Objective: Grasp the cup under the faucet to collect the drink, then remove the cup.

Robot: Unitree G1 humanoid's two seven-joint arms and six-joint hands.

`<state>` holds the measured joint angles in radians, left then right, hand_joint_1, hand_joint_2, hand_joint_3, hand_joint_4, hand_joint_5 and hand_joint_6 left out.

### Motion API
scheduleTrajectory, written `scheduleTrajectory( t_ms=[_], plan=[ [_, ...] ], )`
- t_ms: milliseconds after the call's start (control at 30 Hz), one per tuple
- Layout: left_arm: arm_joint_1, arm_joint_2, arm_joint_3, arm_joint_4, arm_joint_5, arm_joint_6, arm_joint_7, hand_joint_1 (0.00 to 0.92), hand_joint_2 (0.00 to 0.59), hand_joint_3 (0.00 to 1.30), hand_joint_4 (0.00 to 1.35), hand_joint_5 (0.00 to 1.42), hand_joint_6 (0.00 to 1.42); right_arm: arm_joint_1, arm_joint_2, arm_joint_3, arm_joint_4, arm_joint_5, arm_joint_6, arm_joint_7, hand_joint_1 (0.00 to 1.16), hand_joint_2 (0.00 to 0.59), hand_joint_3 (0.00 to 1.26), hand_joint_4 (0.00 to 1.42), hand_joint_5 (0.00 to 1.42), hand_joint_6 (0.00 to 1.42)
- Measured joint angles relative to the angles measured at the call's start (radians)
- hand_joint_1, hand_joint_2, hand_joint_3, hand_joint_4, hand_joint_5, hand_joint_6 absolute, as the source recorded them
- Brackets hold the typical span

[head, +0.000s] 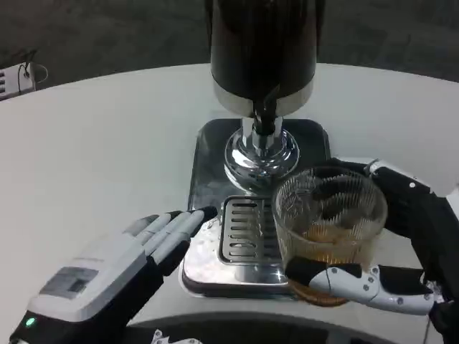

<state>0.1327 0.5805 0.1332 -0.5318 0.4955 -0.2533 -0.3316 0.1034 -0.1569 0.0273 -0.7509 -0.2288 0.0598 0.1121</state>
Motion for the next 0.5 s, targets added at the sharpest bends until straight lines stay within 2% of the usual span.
scheduleTrajectory(
  t_ms=[133, 500],
  plan=[
    [0.02, 0.0, 0.0, -0.039, 0.028, 0.025, -0.017, 0.0, 0.043, 0.0, 0.0, 0.0, 0.0, 0.009, -0.012, -0.011, -0.028, 0.002, 0.003, 0.014, 1.02, 0.167, 1.0, 1.25, 1.42, 1.42],
    [0.049, 0.0, 0.003, -0.067, 0.029, 0.03, -0.036, 0.0, 0.049, 0.0, 0.0, 0.0, 0.0, 0.063, -0.007, -0.015, -0.081, 0.002, 0.012, 0.02, 1.02, 0.166, 1.01, 1.25, 1.42, 1.42]
  ],
)
